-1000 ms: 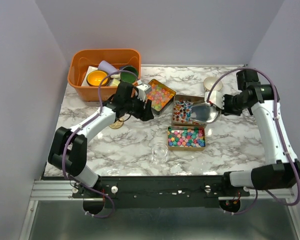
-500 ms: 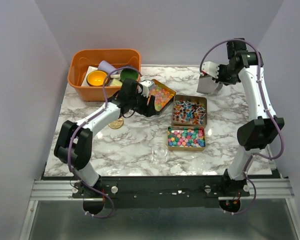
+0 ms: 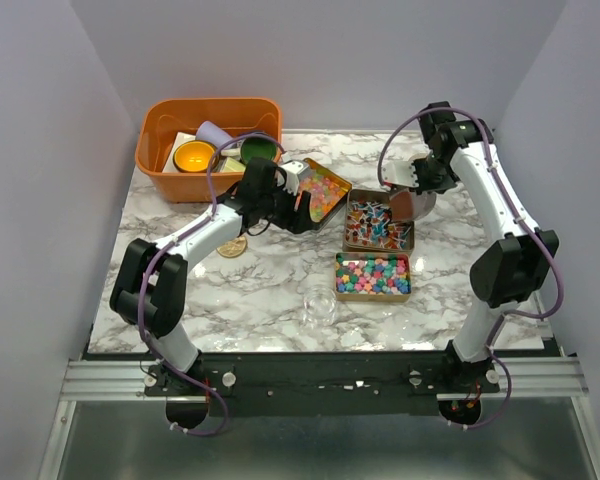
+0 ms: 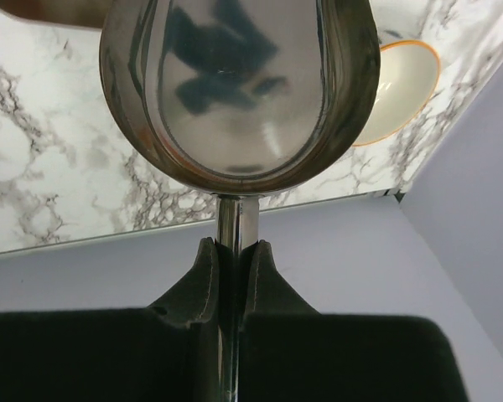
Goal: Pack the candies
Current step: Scoop the fake candies from the storage box.
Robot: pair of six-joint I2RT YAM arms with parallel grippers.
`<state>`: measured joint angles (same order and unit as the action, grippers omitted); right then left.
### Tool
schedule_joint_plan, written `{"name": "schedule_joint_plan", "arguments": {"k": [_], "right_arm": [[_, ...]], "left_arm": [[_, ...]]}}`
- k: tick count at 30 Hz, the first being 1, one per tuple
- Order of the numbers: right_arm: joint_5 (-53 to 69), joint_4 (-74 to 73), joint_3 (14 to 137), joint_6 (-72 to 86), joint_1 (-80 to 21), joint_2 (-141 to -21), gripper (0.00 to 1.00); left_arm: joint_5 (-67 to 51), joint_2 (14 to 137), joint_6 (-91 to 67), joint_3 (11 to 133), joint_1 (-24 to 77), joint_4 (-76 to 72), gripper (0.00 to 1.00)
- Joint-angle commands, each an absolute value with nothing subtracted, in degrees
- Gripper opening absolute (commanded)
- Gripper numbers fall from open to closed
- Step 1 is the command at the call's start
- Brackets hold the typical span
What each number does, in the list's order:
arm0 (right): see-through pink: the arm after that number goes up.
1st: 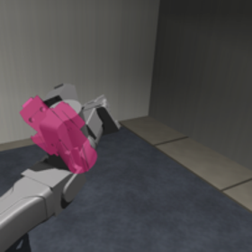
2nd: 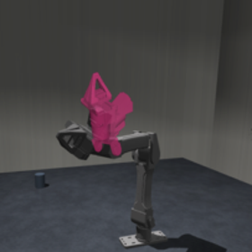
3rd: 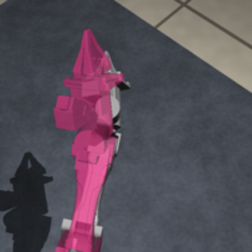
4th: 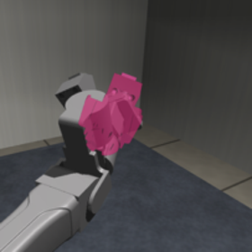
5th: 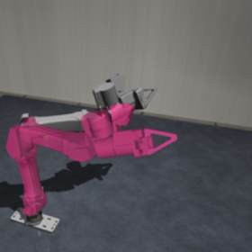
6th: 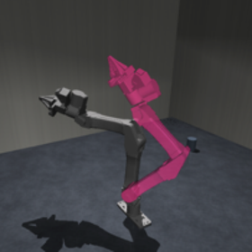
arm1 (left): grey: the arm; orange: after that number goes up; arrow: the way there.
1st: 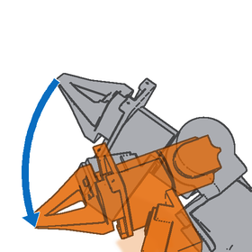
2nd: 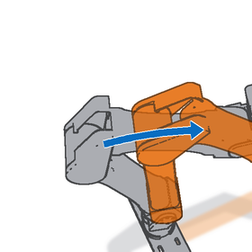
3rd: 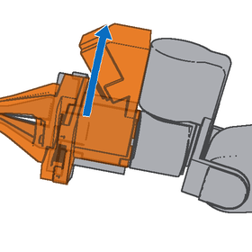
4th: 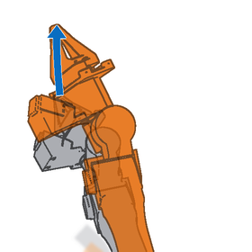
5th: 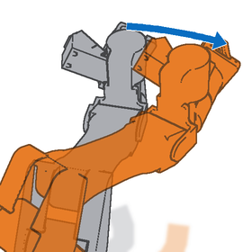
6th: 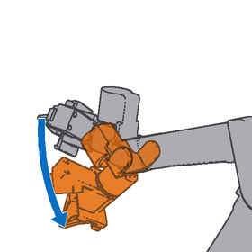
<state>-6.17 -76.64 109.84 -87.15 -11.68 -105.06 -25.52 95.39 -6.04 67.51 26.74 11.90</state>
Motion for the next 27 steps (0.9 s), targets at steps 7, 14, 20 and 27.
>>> {"name": "schedule_joint_plan", "arguments": {"k": [7, 14, 20, 27], "right_arm": [[-13.3, -87.4, 110.3, -87.5, -11.9, -105.2, 0.01], [-15.4, -87.4, 110.0, -87.2, -14.2, -108.0, 0.01], [-17.7, -86.1, 108.7, -86.5, -16.0, -110.5, 0.01], [-19.9, -85.4, 107.9, -85.3, -17.2, -113.7, 0.01]], "left_arm": [[-25.3, 96.0, -5.6, 66.7, 27.1, 9.9, 0.71], [-25.5, 95.4, -5.9, 66.2, 27.1, 9.8, 0.72], [-25.6, 95.2, -6.1, 65.6, 27.2, 9.3, 0.72], [-27.4, 95.5, -5.6, 64.4, 27.9, 8.1, 0.72]]}}
